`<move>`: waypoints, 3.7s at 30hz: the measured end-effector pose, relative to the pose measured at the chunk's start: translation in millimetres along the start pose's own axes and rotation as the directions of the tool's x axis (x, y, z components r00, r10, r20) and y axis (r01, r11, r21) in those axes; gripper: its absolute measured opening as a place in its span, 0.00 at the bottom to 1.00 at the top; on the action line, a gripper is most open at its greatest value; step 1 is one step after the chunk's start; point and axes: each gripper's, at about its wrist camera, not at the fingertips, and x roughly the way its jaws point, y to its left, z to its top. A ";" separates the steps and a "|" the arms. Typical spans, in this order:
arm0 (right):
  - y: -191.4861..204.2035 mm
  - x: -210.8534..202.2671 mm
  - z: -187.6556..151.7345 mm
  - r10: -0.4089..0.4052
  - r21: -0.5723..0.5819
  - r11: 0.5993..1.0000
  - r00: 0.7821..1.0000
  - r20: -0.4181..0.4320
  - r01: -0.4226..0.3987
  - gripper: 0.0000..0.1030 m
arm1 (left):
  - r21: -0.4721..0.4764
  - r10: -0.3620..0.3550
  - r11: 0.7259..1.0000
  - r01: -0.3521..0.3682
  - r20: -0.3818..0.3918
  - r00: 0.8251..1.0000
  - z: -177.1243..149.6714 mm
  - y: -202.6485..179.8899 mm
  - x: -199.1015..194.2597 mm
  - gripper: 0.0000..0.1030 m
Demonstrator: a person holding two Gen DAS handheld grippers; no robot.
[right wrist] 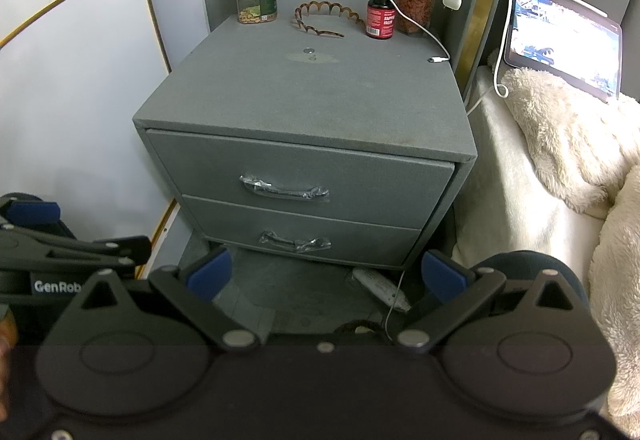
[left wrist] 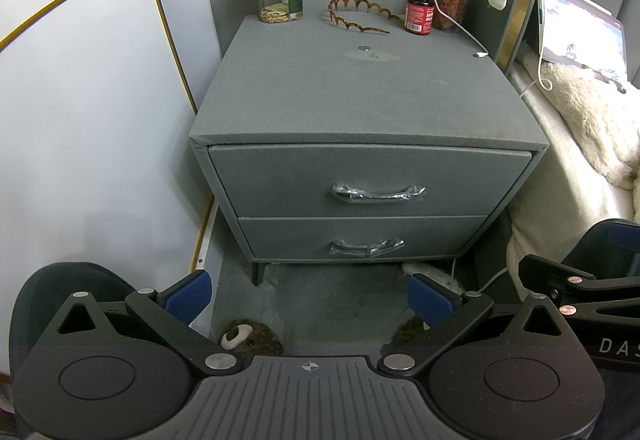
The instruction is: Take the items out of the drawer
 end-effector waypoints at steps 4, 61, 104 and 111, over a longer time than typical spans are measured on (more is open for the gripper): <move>-0.3 -0.5 0.0 0.000 0.001 1.000 1.000 0.000 0.000 1.00 | 0.000 -0.001 1.000 0.001 -0.001 1.000 0.7 0.9 -0.1 1.00; 3.2 1.5 0.1 0.004 0.001 1.000 1.000 -0.004 -0.004 1.00 | -0.001 0.006 1.000 -0.006 0.006 1.000 8.5 2.9 2.3 1.00; -8.2 6.3 1.9 -0.026 0.028 0.999 1.000 -0.013 0.026 1.00 | -0.010 -0.021 1.000 0.022 0.005 1.000 9.0 2.6 -0.3 1.00; -6.8 5.7 1.6 -0.022 0.025 0.999 1.000 -0.010 0.023 1.00 | -0.009 -0.014 1.000 0.014 0.007 1.000 8.9 2.5 -0.6 1.00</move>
